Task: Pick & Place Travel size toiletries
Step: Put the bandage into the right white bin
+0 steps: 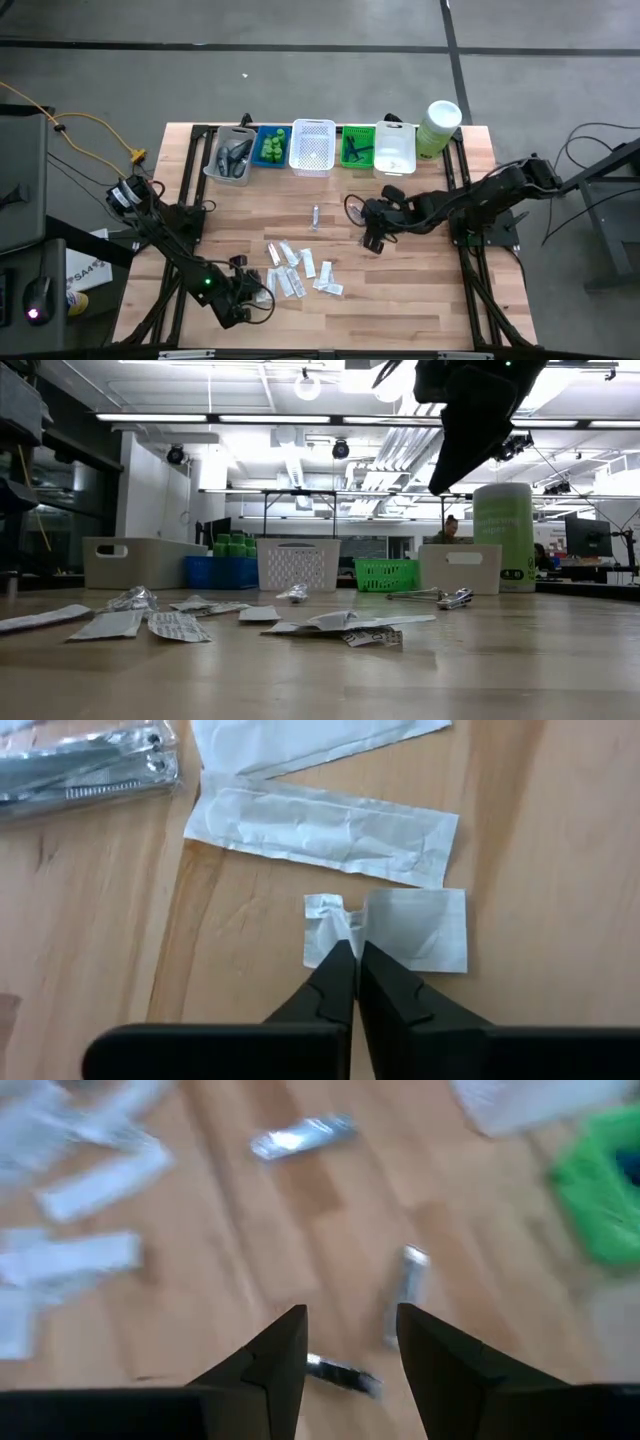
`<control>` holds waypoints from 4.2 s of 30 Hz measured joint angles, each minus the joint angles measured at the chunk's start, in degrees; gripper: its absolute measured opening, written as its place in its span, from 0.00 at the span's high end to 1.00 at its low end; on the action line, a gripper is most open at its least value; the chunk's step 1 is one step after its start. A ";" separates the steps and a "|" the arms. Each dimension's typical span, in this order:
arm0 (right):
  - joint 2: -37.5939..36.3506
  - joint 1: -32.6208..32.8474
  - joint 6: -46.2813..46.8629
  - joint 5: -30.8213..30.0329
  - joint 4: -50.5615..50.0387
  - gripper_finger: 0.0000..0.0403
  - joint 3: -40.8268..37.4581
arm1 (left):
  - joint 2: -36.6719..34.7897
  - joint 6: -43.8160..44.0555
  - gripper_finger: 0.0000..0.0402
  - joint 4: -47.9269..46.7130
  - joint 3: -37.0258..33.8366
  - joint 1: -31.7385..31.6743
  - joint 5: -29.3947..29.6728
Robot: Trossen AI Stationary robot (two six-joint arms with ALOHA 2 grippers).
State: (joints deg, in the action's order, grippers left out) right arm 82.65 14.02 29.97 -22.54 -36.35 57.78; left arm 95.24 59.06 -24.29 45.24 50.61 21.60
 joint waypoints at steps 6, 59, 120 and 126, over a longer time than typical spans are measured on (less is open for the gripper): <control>0.25 4.70 -4.43 0.04 23.59 0.63 -9.09 | -3.67 -6.62 0.99 -2.91 0.48 -0.21 8.26; 28.53 0.46 -28.08 4.53 78.88 0.47 -8.00 | -6.68 -50.86 1.00 28.52 0.93 -25.86 11.63; 1.54 -44.21 1.30 -7.82 6.34 0.90 -8.24 | -15.49 -31.51 0.62 4.38 0.97 -24.96 13.83; 1.58 -44.03 1.33 -7.68 6.40 0.69 -8.33 | -15.49 -31.38 0.62 4.59 0.95 -24.96 13.77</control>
State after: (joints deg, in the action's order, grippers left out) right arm 84.23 -30.02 31.29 -30.22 -29.95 49.45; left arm 79.75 27.68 -19.70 46.19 25.65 35.37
